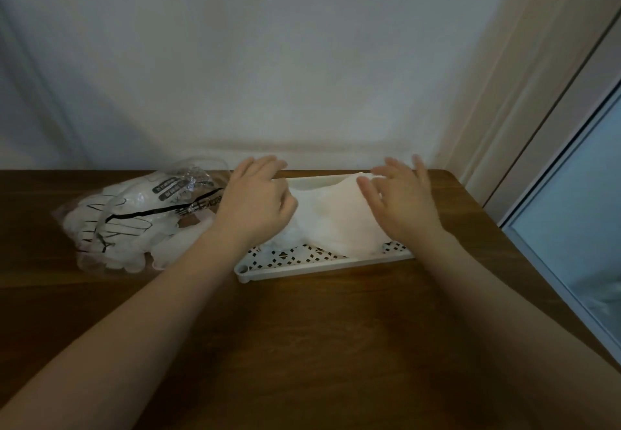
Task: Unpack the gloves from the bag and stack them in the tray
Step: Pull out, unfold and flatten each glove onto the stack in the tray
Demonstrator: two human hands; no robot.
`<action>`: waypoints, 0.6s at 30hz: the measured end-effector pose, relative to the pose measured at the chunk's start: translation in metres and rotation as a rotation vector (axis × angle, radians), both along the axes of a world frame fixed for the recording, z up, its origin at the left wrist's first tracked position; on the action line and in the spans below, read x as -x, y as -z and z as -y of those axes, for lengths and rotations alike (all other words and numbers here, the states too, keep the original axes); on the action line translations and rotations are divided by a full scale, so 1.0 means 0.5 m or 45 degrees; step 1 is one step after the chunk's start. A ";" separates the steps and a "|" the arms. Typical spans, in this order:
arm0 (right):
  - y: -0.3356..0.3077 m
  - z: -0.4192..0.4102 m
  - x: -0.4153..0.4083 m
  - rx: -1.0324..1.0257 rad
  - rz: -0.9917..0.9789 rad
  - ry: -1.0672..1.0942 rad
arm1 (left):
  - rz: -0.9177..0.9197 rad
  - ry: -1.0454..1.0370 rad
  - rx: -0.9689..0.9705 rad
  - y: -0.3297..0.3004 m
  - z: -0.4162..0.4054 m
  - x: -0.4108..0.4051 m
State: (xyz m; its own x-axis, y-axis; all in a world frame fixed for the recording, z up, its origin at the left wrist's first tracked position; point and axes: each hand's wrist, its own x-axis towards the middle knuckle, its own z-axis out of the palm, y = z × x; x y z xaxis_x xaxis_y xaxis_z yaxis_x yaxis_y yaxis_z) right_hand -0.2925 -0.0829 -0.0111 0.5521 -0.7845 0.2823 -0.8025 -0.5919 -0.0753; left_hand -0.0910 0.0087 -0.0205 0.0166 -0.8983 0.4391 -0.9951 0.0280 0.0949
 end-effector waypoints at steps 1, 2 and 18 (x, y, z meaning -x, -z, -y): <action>0.008 -0.001 -0.015 0.072 0.014 -0.099 | -0.066 0.011 0.105 -0.005 0.011 0.020; 0.021 0.000 -0.030 0.047 -0.035 -0.210 | -0.180 0.035 0.127 -0.010 0.021 0.041; 0.117 0.047 0.021 -0.679 -0.392 -0.054 | 0.103 0.050 -0.771 0.118 0.044 -0.009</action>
